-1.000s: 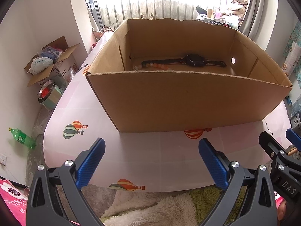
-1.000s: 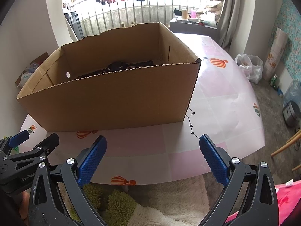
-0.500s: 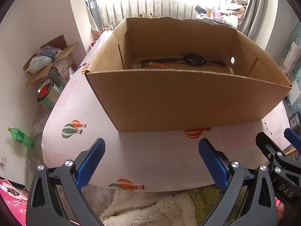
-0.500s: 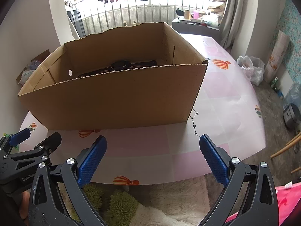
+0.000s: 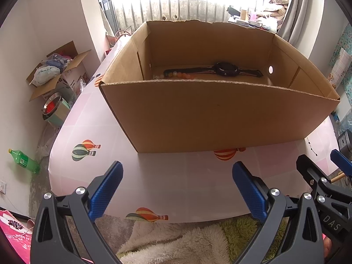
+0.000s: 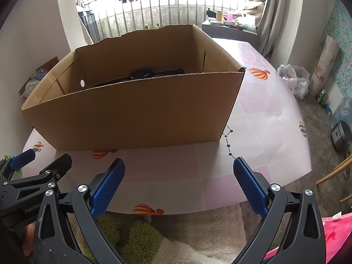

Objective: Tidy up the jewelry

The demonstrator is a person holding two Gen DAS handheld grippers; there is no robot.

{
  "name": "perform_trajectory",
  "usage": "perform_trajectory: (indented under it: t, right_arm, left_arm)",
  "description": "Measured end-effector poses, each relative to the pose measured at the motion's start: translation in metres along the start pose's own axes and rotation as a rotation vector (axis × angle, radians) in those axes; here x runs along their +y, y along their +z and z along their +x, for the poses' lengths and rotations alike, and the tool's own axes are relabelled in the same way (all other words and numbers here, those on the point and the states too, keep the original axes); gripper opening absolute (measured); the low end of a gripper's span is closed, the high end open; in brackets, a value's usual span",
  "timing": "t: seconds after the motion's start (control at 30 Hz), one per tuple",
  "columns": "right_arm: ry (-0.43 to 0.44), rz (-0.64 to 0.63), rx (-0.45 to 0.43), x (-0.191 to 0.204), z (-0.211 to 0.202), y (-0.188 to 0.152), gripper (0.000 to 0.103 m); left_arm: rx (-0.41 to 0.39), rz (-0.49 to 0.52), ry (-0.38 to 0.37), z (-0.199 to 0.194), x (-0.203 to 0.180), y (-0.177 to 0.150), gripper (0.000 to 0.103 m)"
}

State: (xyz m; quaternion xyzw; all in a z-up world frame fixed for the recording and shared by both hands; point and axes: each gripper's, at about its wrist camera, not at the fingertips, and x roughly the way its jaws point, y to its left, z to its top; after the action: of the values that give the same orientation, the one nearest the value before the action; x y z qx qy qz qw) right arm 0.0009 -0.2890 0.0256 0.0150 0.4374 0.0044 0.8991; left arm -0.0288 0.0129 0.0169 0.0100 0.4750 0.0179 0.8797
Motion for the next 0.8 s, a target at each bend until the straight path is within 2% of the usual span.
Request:
perform_trajectory:
  t: [0.8]
  right_arm:
    - [0.009, 0.009, 0.002, -0.0061, 0.0016, 0.0021, 0.095]
  left_arm:
    - [0.001, 0.001, 0.001, -0.0013, -0.0011, -0.0001, 0.098]
